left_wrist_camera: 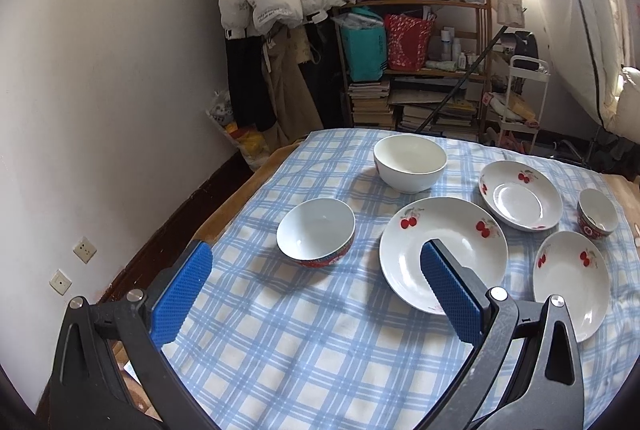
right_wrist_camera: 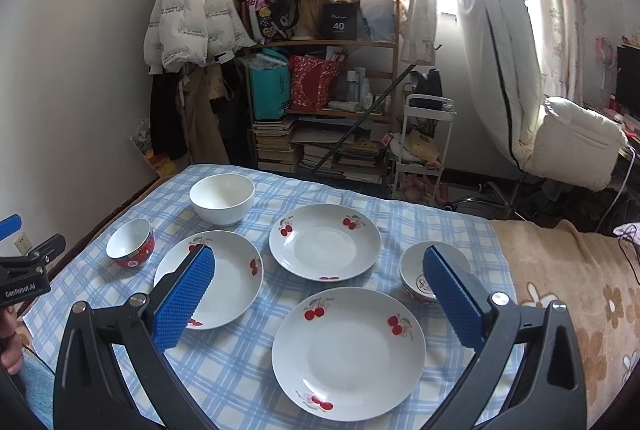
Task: Organize plates and bowls
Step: 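Reach the left tool to a cherry plate rim while the right tool grasps another plate rim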
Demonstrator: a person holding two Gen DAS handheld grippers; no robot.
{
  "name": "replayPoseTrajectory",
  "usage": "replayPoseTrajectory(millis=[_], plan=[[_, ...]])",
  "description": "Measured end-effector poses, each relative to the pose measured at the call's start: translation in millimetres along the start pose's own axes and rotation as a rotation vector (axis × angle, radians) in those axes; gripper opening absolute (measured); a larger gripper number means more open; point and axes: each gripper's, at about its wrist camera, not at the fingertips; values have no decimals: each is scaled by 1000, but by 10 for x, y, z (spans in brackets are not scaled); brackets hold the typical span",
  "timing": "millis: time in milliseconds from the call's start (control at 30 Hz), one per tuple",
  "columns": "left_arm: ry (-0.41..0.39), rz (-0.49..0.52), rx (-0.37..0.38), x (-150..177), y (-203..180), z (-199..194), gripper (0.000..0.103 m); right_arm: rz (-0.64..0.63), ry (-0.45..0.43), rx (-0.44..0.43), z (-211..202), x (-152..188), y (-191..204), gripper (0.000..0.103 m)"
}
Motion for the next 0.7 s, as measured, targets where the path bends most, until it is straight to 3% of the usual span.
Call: replayPoseTrajectory(millis=[300,700], plan=[[101,-9,-29,-328,-94,485,102,-66,22,-33,382,-255,252,103],[144,-56,-37,-324,-202,1036,102,-15,58,-111,1028,-414,392,102]])
Point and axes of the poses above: each gripper's, at about its wrist camera, not at the fingertips, and z roughly the way its jaws point, y to its left, x to its underside, and after that the axes turned 5 degrees about -x, right-handed
